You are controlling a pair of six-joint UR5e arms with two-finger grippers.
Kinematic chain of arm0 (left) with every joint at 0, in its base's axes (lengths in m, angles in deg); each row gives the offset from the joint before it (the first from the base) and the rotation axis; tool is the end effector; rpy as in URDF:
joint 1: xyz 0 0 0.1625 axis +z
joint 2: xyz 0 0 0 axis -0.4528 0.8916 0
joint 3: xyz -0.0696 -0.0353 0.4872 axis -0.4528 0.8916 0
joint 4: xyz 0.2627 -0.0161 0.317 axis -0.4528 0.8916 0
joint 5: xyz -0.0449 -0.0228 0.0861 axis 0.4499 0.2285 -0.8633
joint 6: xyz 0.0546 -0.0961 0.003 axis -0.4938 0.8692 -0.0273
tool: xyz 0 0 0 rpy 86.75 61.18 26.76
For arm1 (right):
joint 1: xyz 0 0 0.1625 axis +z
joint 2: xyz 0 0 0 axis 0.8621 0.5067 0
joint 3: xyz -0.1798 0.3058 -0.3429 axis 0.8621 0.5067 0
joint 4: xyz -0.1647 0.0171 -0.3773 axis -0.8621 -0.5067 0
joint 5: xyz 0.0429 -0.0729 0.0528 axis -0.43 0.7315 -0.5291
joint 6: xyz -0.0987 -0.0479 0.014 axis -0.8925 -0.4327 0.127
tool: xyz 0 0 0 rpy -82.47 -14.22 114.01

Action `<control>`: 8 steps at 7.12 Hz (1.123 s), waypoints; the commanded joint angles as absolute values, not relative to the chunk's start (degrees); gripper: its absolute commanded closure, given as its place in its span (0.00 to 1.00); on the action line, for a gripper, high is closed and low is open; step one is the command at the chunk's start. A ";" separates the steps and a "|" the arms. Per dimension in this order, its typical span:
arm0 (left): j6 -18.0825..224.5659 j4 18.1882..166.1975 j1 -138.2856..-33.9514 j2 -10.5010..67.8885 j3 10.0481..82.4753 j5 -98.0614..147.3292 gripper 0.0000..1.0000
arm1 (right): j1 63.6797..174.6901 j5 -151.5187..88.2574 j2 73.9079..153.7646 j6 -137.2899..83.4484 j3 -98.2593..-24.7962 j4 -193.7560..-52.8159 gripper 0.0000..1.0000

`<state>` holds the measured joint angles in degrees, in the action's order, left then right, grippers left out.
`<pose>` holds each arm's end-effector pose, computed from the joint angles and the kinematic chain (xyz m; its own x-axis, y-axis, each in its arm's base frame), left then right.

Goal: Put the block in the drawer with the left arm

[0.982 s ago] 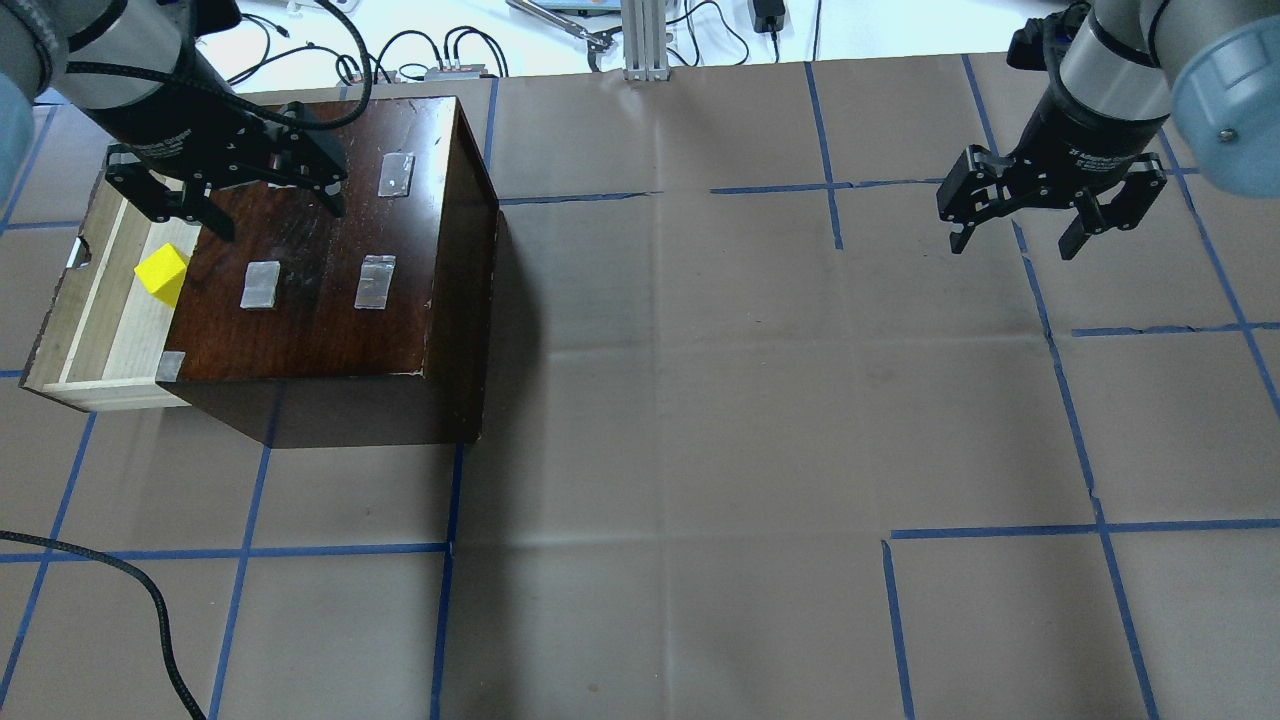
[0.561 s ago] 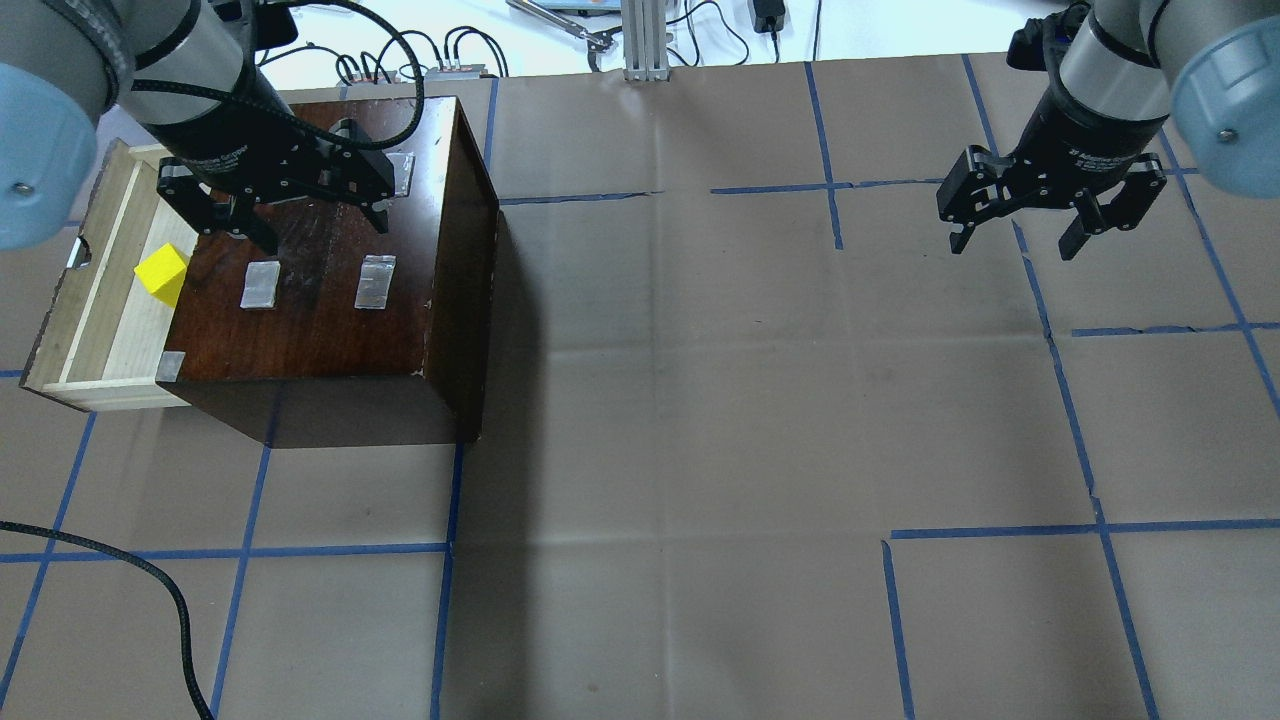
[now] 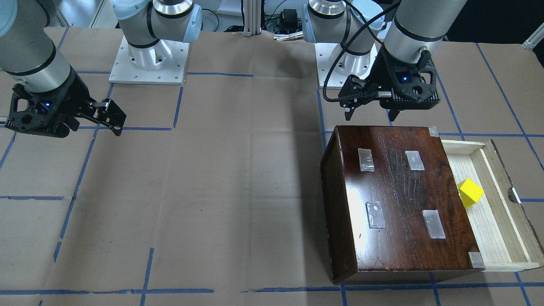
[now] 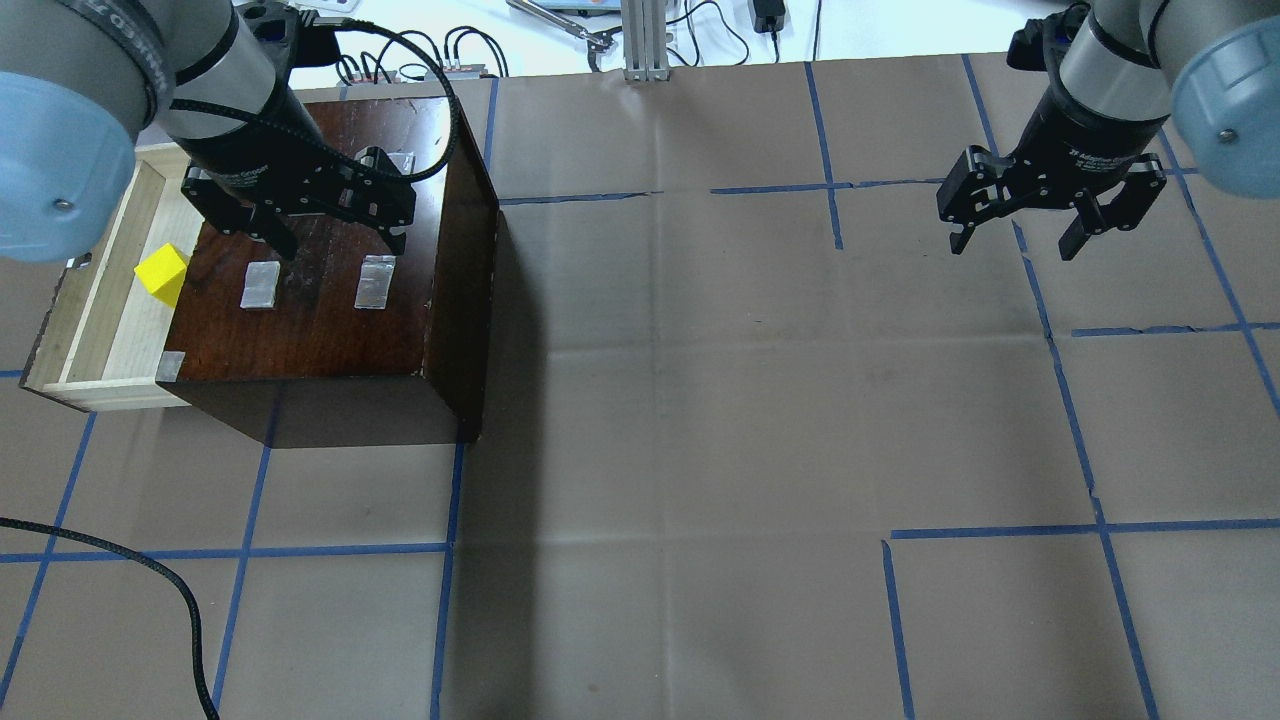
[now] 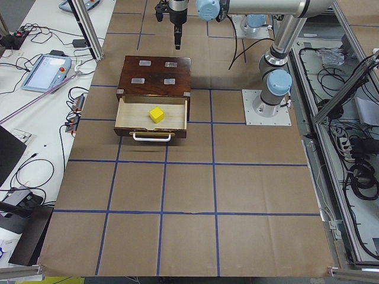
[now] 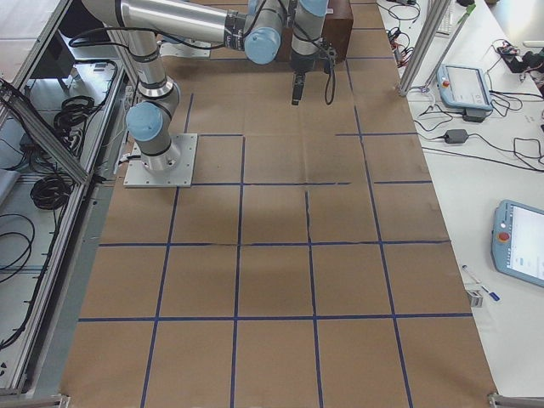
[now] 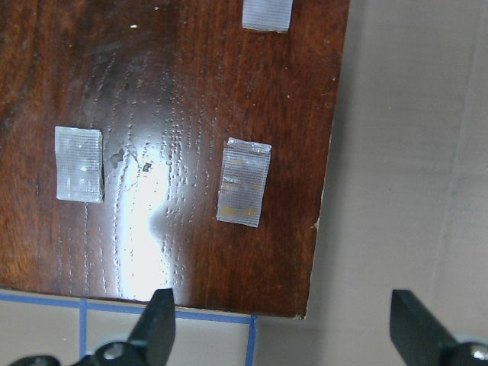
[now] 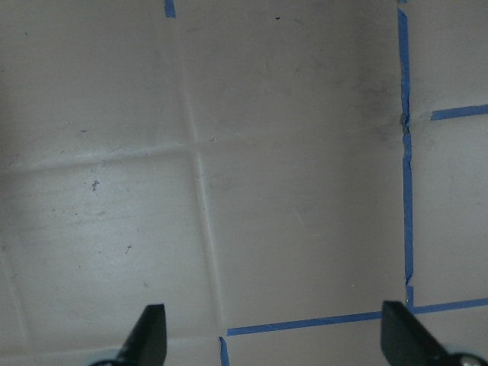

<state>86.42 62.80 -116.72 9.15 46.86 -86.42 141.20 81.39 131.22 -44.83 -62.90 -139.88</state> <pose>-0.1324 -0.4932 0.5371 -0.9994 0.0332 0.0074 0.0330 0.9991 -0.0263 0.0588 -0.5174 0.4902 -0.9926 0.1211 -0.0017 0.1207 0.9905 0.0653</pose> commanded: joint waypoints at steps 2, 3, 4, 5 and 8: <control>84.20 62.66 -117.63 9.45 46.87 -86.81 0.02 | 141.20 81.39 131.22 -44.83 -62.84 -139.88 0.00; 84.20 62.57 -117.63 9.28 46.87 -86.90 0.02 | 141.20 81.39 131.22 -44.83 -62.84 -139.88 0.00; 84.20 62.57 -117.54 9.10 46.87 -86.90 0.02 | 141.20 81.39 131.22 -44.83 -62.93 -139.88 0.00; 84.12 62.57 -117.45 9.10 46.87 -86.90 0.02 | 141.20 81.39 131.22 -44.83 -62.84 -139.88 0.00; 84.03 62.57 -117.28 8.92 46.88 -86.64 0.02 | 141.20 81.39 131.22 -44.83 -62.84 -139.88 0.00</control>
<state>84.06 62.57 -117.35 8.96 46.93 -86.76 141.20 81.39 131.22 -44.83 -62.87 -139.88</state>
